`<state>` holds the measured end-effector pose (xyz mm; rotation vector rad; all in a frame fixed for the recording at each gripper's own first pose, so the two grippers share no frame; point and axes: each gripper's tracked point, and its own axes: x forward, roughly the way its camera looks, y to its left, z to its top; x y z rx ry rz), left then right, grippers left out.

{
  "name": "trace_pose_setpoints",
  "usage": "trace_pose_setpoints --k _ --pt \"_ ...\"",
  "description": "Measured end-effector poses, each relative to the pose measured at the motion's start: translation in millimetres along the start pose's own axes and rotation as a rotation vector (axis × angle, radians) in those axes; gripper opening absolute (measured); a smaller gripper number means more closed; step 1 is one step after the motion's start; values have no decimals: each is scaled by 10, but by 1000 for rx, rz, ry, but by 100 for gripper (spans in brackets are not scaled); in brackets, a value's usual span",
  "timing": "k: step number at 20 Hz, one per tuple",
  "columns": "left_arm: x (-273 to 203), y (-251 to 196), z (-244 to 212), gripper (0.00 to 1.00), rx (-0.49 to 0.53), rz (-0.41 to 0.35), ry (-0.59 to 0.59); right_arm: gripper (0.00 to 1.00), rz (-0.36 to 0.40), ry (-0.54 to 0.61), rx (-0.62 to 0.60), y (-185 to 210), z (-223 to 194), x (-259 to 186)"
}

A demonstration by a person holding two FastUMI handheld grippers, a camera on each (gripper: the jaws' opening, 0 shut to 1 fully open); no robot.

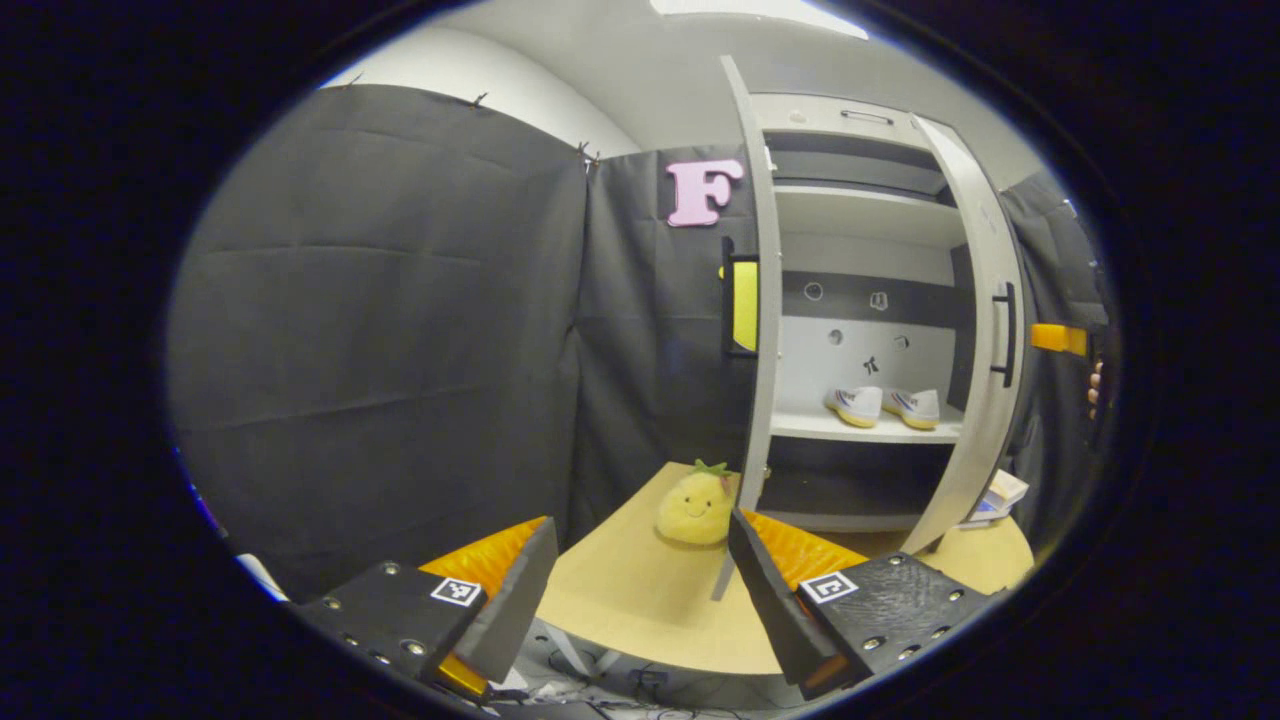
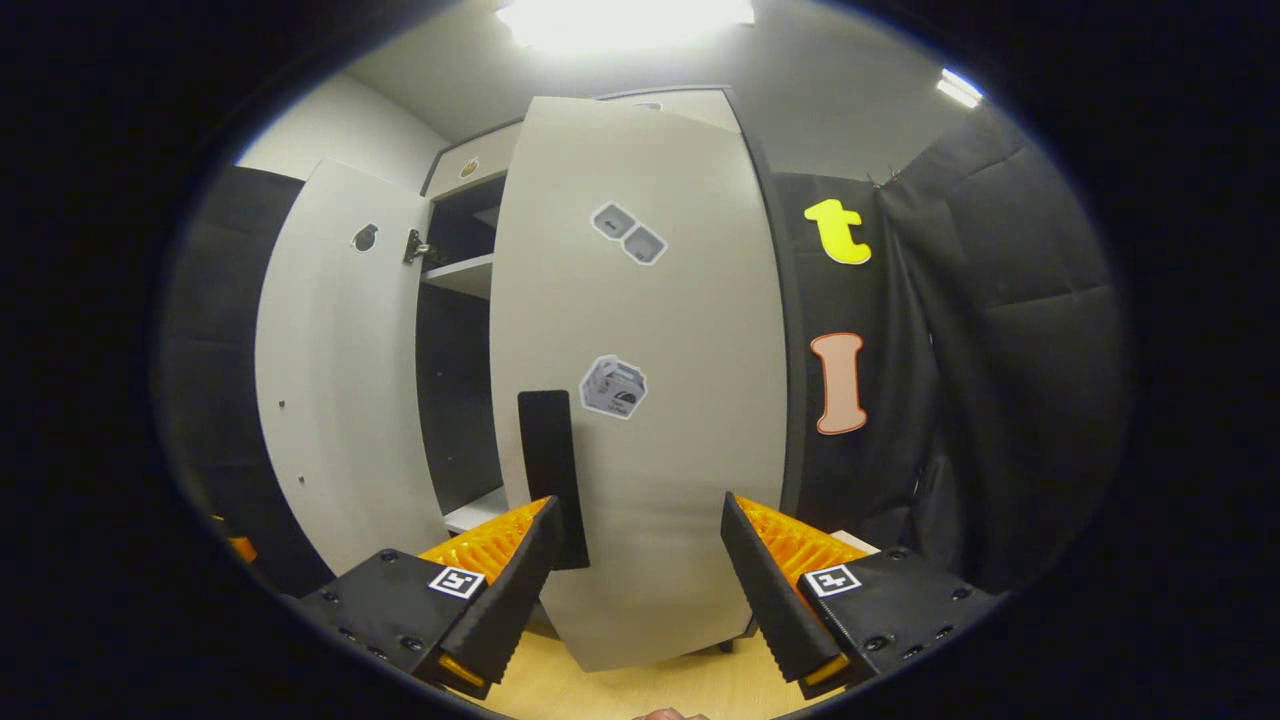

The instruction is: Grab one shoe with the right hand and put it into the shoe cabinet, grab the other shoe with the left hand and put it into the shoe cabinet; then close the right door with the right hand and the left door with the left hand.

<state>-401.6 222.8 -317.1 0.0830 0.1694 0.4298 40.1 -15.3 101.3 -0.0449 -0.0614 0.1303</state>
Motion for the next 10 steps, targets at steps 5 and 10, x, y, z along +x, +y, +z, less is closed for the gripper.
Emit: trace_pose_setpoints --k 5,10 --pt "137 254 122 96 -7 -5 -39 100 -101 5 12 -376 -33 -214" --pt "541 219 581 100 -31 -95 -109 97 -195 33 61 -747 -189 -480"
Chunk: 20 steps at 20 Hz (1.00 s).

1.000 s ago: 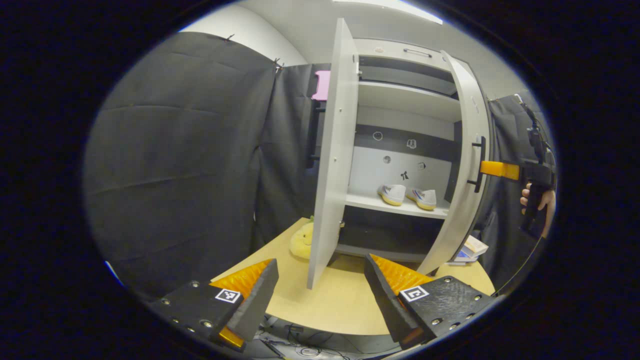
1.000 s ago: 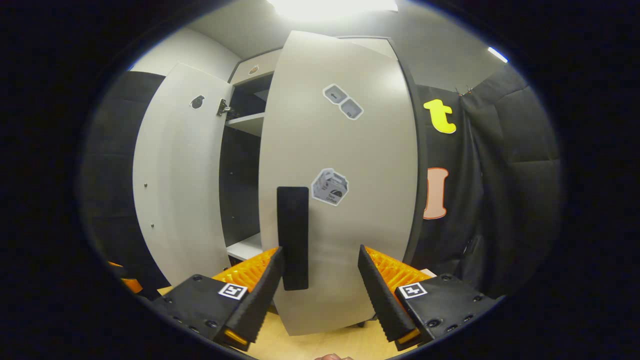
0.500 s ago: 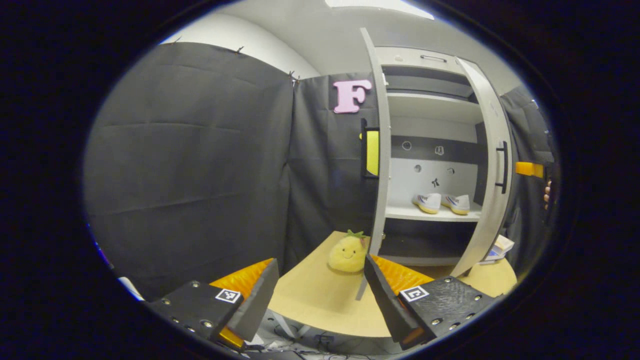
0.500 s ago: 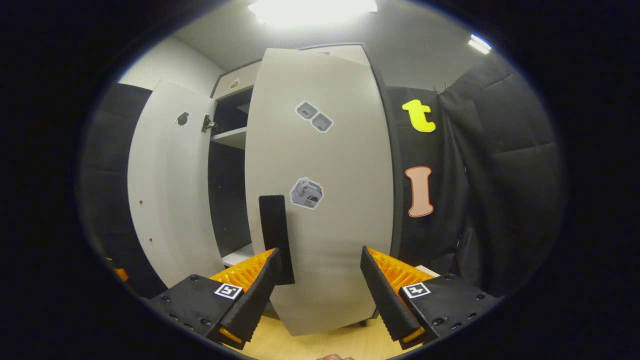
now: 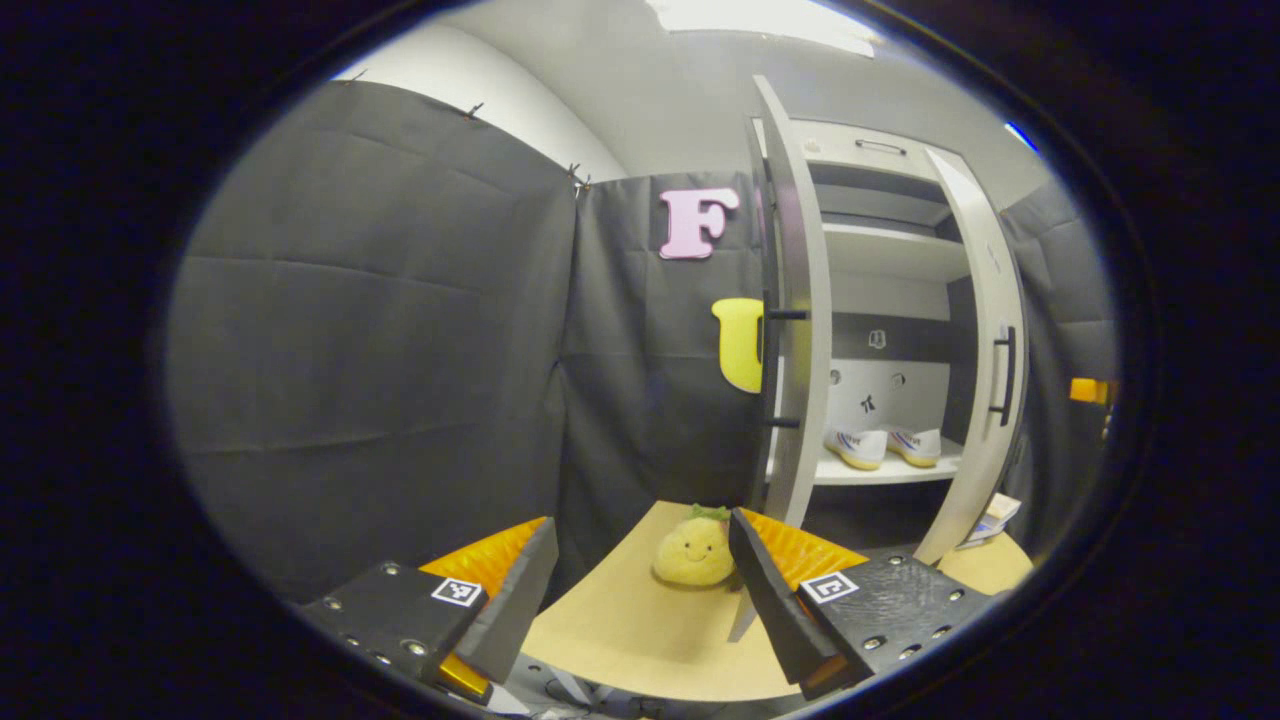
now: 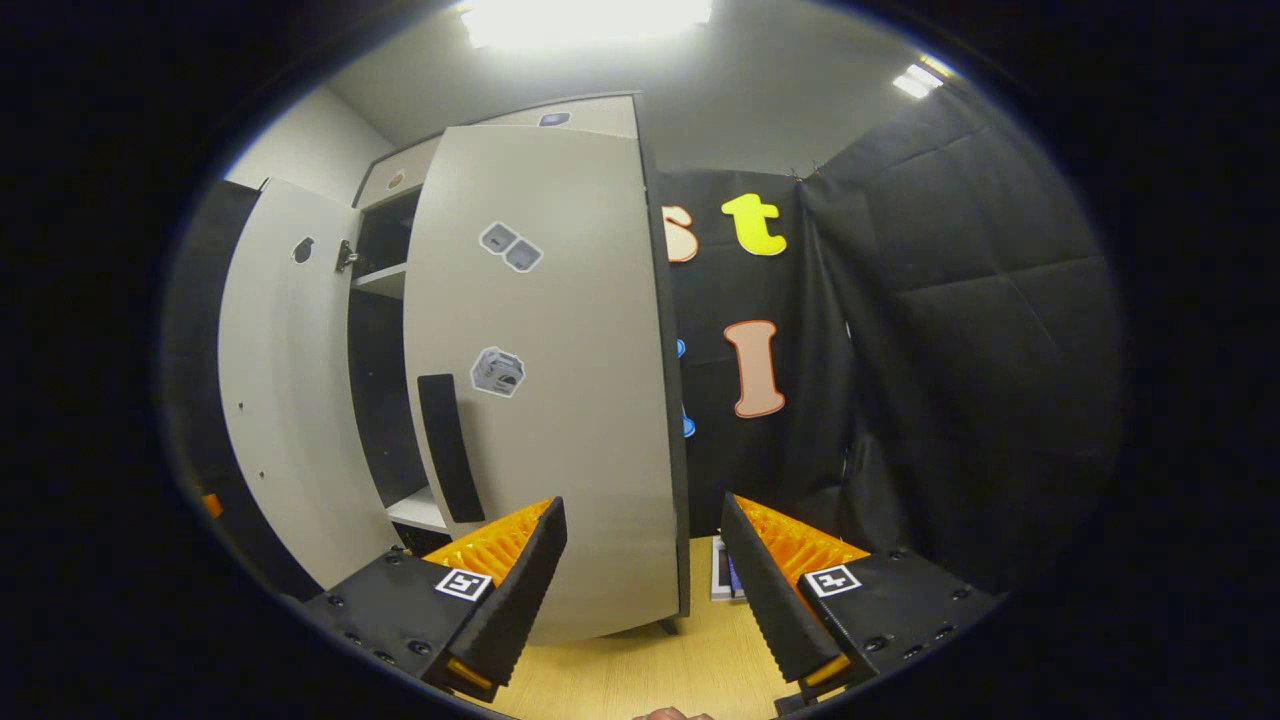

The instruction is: Grab one shoe with the right hand and put it into the shoe cabinet, grab the other shoe with the left hand and put it into the shoe cabinet; then close the right door with the right hand and the left door with the left hand.

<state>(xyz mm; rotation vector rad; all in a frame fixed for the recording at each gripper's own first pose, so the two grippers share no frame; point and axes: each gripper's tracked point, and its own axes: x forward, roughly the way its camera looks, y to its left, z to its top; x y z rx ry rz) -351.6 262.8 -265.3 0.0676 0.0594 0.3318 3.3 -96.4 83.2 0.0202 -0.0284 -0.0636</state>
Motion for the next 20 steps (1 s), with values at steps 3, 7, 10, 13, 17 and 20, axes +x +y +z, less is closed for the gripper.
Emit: trace_pose_setpoints --k 3,7,10,13,17,20 --pt "244 60 171 100 -18 -26 -23 98 -62 22 9 -276 -118 -144" --pt "730 49 251 100 -43 -92 -6 98 -142 57 -1 -593 -303 -348" --pt "1131 18 371 100 -93 -147 5 98 -183 85 13 -708 -417 -464" --pt "1450 -40 549 100 -161 -211 -5 98 -214 100 16 -765 -466 -554" --pt "1524 -418 841 99 -240 -377 -46 98 -243 94 11 -809 -481 -636" --pt "1502 -442 872 98 -163 -376 -64 98 -240 97 4 -811 -511 -662"
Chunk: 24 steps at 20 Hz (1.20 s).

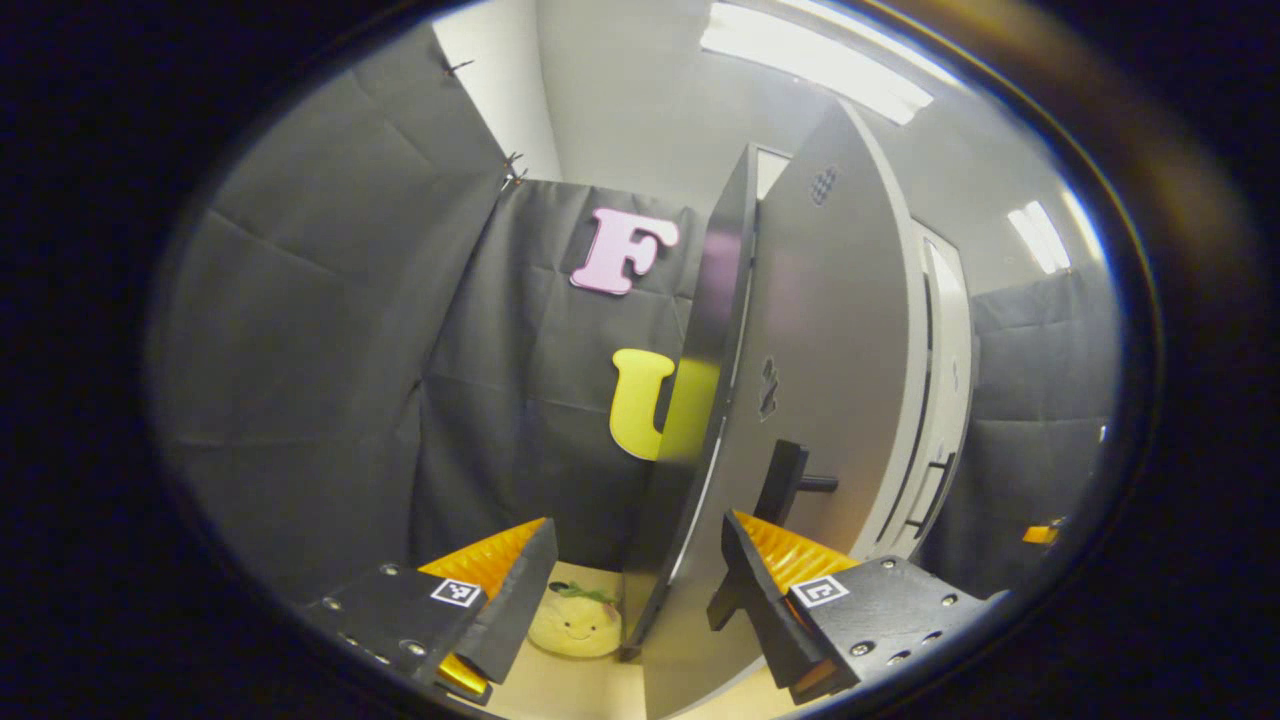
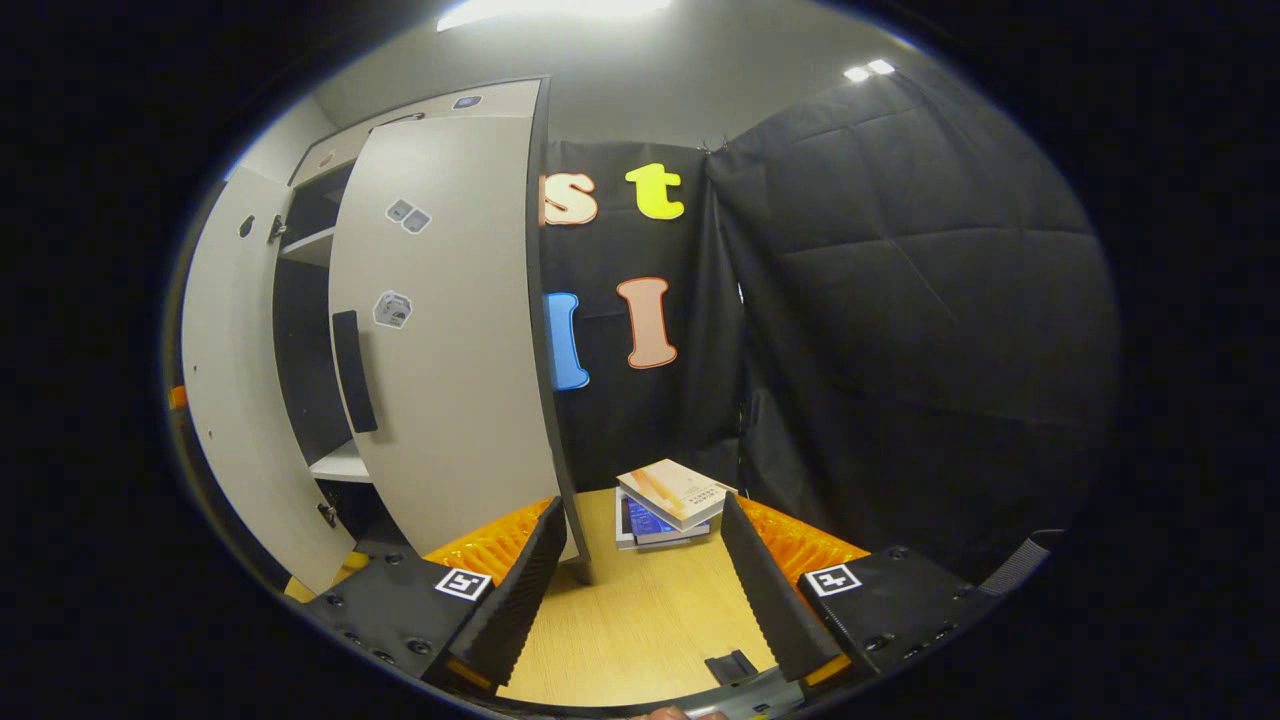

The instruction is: Grab one shoe with the right hand and put it into the shoe cabinet, grab the other shoe with the left hand and put it into the shoe cabinet; then close the right door with the right hand and the left door with the left hand.

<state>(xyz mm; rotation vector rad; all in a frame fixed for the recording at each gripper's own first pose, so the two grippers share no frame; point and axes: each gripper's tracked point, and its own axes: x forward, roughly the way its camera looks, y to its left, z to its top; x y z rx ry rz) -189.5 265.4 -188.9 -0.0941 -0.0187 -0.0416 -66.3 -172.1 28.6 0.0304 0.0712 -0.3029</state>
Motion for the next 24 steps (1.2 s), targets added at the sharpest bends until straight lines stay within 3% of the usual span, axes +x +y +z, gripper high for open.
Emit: trace_pose_setpoints --k 10,15,19,24 --pt "-3 -820 31 94 224 -33 11 98 69 7 5 199 -45 195" --pt "203 -1433 -163 94 160 -58 24 98 69 32 -18 45 -133 237" --pt "574 -1961 -355 94 95 -77 41 98 49 62 31 -161 -132 241" --pt "548 -2056 -414 93 89 -48 42 98 53 49 61 -156 9 393"
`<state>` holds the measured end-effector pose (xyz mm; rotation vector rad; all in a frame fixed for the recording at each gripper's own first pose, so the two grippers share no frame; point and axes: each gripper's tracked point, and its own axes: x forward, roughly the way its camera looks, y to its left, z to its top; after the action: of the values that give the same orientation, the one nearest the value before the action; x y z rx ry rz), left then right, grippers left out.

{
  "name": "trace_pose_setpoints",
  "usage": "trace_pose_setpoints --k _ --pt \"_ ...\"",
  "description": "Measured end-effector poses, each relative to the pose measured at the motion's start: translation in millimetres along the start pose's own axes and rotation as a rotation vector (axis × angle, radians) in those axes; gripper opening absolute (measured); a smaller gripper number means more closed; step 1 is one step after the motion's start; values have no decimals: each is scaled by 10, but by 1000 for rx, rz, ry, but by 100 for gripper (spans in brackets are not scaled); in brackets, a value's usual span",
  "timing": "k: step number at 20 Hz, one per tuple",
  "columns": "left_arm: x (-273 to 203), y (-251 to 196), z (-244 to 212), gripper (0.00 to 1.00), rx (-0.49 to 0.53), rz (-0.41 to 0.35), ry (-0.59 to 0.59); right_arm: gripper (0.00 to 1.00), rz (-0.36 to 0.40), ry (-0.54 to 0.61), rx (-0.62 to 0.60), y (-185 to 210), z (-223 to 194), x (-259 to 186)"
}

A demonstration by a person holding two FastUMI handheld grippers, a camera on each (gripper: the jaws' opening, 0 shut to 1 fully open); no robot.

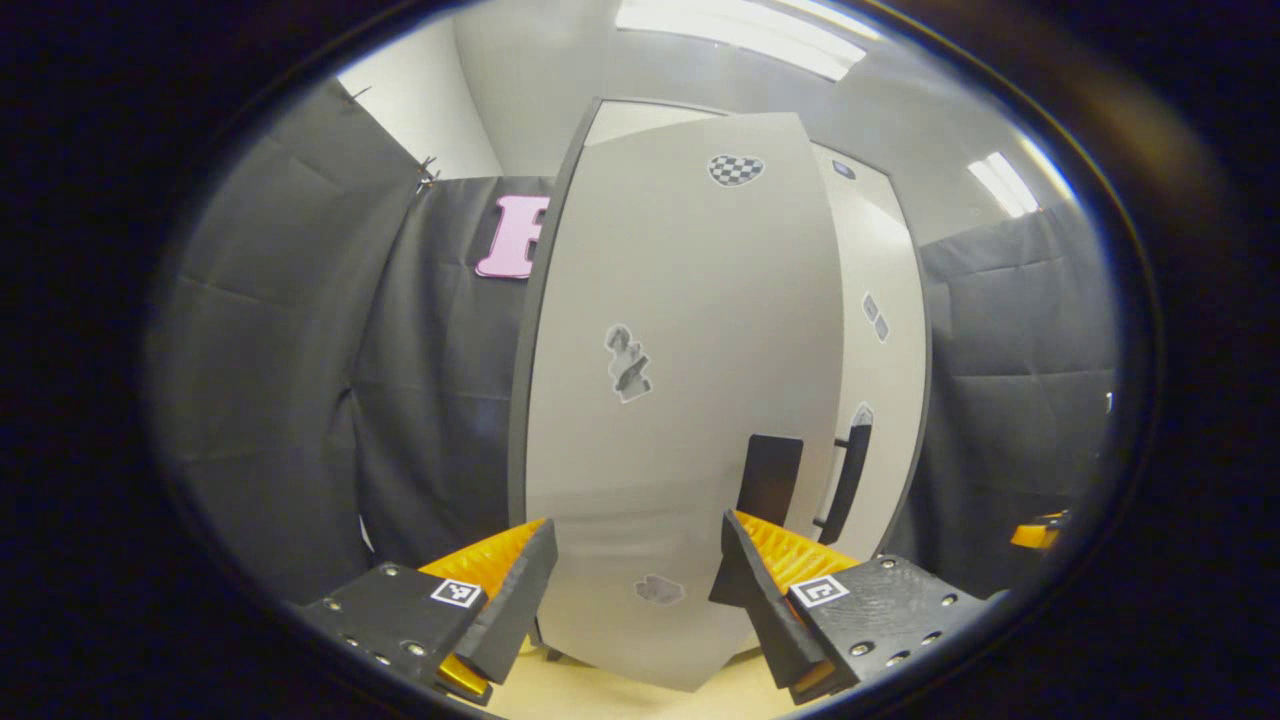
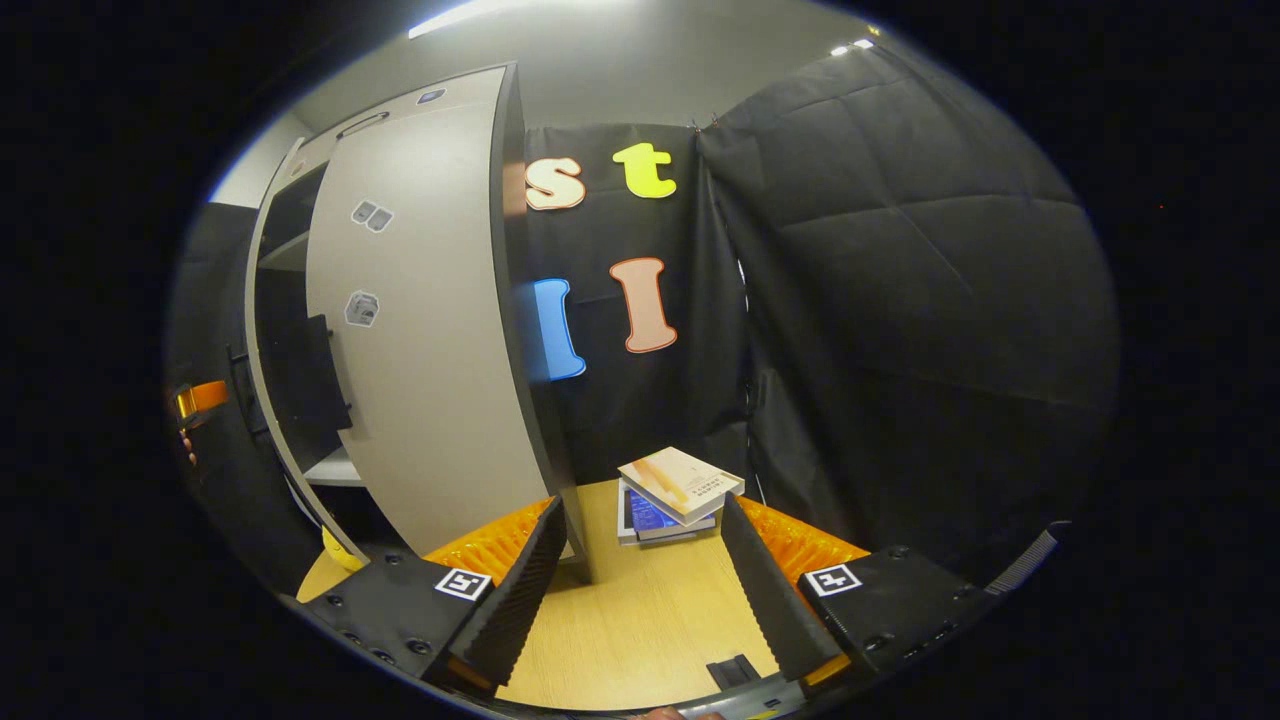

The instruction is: Grab one shoe with the right hand and put it into the shoe cabinet, grab the other shoe with the left hand and put it into the shoe cabinet; then close the right door with the right hand and the left door with the left hand.

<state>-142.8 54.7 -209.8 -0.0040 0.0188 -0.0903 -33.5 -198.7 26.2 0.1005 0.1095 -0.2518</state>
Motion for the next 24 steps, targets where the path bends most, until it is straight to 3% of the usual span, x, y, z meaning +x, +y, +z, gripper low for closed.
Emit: trace_pose_setpoints --k 6,12,13,17,24 --pt "-515 355 -22 93 -43 16 -16 98 130 -15 19 698 103 362" --pt "-1081 513 58 97 -19 19 -54 98 192 13 -7 1315 17 571" --pt "-1166 534 49 93 -1 30 -58 98 198 25 -14 1397 -21 586" --pt "-1477 647 -45 96 46 82 -60 98 186 20 -61 1658 -84 570" --pt "-1785 798 -256 95 11 108 -38 98 181 43 -109 1968 -198 513"
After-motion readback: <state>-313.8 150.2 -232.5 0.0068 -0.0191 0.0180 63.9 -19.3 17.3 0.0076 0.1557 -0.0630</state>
